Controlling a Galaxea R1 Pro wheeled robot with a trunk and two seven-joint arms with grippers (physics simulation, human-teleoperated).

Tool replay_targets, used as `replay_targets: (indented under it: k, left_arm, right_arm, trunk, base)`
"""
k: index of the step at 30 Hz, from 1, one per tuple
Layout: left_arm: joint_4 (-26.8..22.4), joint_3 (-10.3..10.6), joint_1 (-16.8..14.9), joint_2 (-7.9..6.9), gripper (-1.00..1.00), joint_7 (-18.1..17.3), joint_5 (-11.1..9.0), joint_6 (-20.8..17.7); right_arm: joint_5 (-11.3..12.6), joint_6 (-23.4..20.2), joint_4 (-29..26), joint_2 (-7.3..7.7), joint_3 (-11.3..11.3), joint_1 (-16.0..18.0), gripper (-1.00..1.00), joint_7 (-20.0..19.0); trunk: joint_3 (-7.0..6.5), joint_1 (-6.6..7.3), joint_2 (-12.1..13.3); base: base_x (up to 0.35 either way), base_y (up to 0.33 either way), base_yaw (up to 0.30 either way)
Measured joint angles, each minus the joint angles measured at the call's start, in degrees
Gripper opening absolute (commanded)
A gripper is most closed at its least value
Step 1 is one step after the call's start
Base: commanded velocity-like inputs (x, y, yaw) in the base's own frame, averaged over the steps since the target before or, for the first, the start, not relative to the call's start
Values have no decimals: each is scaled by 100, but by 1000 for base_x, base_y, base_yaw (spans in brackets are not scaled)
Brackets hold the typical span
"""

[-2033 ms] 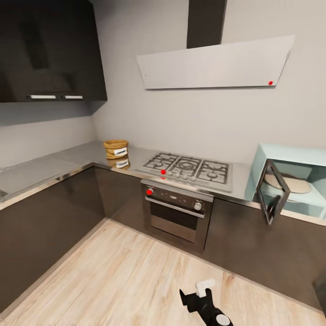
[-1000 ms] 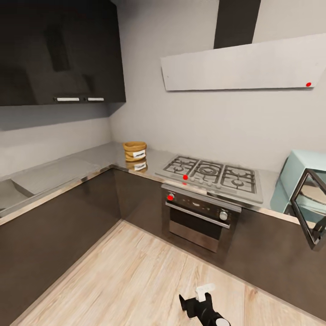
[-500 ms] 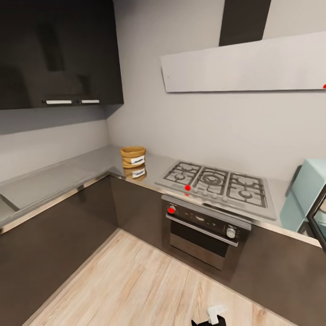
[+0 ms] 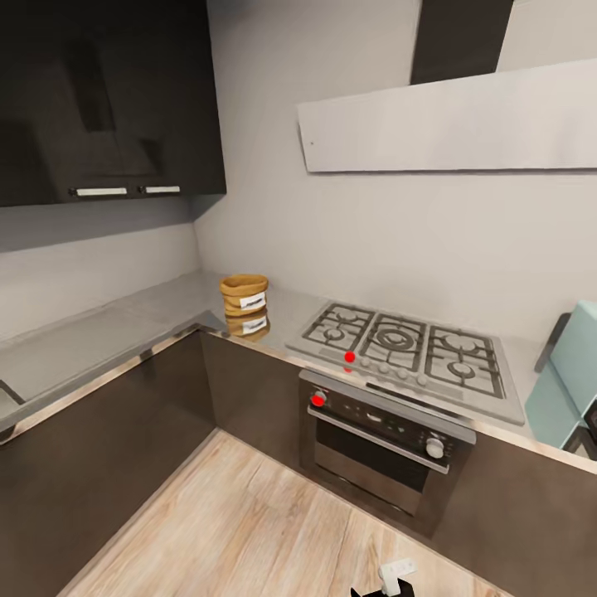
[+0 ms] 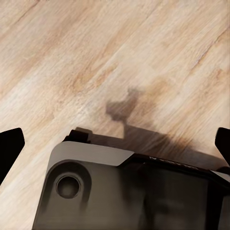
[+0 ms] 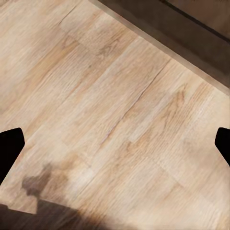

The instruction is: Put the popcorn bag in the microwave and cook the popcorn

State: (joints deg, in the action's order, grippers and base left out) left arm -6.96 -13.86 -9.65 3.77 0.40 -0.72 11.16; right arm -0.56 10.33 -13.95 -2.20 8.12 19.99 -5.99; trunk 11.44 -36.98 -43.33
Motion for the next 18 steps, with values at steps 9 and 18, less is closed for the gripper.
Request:
replay_targets:
  k: [9, 18]
  left_arm:
    - [-3, 6, -4, 3, 100, 0, 11, 0]
    - [-3, 5, -6, 17, 100, 0, 15, 0]
  right_arm:
    - [0, -2, 0, -15, 3, 0, 100, 0]
    - [0, -7, 0, -13, 1, 0, 100, 0]
  trunk:
    - [-162, 200, 360]
    - [-324, 397, 723]
  base:
    - [45, 37, 0]
    - [189, 176, 0]
